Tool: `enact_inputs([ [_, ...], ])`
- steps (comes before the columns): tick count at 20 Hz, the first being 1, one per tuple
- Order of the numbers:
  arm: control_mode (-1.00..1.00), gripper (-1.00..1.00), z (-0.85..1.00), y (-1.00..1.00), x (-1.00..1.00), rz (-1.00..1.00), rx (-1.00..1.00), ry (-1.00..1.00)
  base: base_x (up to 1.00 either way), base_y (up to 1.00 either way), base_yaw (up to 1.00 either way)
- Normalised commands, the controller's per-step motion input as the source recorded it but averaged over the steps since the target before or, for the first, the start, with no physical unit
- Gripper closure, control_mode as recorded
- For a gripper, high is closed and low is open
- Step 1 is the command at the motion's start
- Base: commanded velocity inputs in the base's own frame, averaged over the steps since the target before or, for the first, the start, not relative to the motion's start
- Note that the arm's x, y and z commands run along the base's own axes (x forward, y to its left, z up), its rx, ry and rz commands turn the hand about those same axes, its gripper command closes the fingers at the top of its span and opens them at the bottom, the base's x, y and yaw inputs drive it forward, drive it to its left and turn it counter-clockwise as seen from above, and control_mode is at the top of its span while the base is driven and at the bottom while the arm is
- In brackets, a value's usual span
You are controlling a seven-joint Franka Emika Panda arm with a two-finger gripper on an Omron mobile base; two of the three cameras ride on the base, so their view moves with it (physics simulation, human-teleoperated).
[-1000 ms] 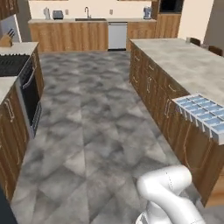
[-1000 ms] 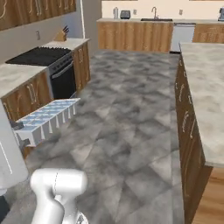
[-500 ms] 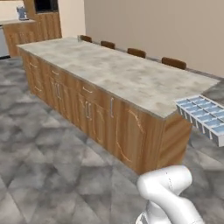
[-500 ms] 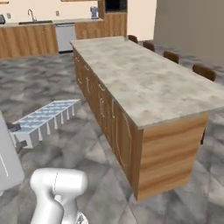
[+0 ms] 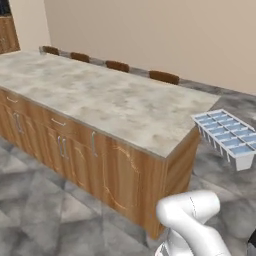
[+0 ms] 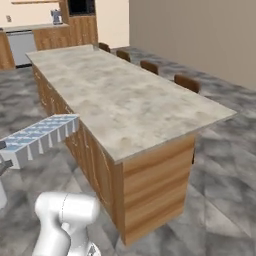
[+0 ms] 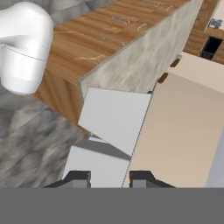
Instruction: Open the freezer door, pick up the ice cube tray from the freezer, and place it on the dining counter.
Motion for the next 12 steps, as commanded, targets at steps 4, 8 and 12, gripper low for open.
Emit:
enact_inputs([
  [4,1.00,1.00,0.00,0.00,0.00,0.00,0.00,0.00,1.00,-0.86,0.01],
  [8,1.00,1.00,0.00,0.00,0.00,0.00,0.00,0.00,1.00,-0.99,0.11],
  [12,1.00,1.00,0.00,0.00,0.00,0.00,0.00,0.00,0.85,-1.00,0.25],
])
